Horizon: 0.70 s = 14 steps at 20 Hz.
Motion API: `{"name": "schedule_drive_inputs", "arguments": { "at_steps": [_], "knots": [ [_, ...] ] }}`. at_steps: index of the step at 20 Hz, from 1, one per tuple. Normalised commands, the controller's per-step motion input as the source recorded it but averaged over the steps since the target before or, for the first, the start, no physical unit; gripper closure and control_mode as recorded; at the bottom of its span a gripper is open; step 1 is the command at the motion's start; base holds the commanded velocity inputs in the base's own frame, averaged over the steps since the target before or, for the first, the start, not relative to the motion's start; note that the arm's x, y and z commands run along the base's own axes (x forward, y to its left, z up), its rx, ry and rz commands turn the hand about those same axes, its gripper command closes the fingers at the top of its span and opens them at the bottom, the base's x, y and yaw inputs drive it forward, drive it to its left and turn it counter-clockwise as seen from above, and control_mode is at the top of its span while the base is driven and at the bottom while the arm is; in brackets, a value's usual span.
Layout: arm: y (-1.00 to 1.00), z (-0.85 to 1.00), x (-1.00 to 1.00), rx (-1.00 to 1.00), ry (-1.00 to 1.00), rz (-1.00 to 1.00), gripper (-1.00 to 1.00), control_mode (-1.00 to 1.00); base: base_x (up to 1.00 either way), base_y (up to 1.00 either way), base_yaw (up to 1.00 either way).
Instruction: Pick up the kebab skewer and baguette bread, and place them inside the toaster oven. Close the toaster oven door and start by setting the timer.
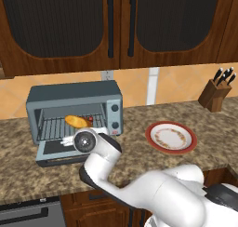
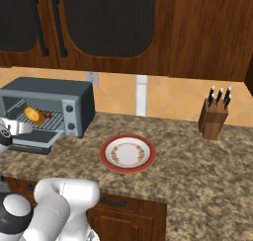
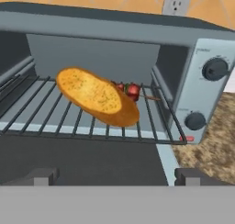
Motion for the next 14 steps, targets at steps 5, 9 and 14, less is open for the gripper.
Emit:
{"name": "schedule_drive_inputs", "arguments": {
  "at_steps": [5,9,14],
  "knots": [
    [-0.02,-0.04,-0.09,0.06,0.0,0.0,-1.0,-1.0,0.0,0.0,0.0],
    [0.0,0.0,-0.02,0.0,0.0,0.0,-1.0,-1.0,0.0,0.0,0.0],
    [0.03,0.0,0.0,0.0,0.0,0.0,-1.0,-1.0,0.0,0.0,0.0]
  ]
}}
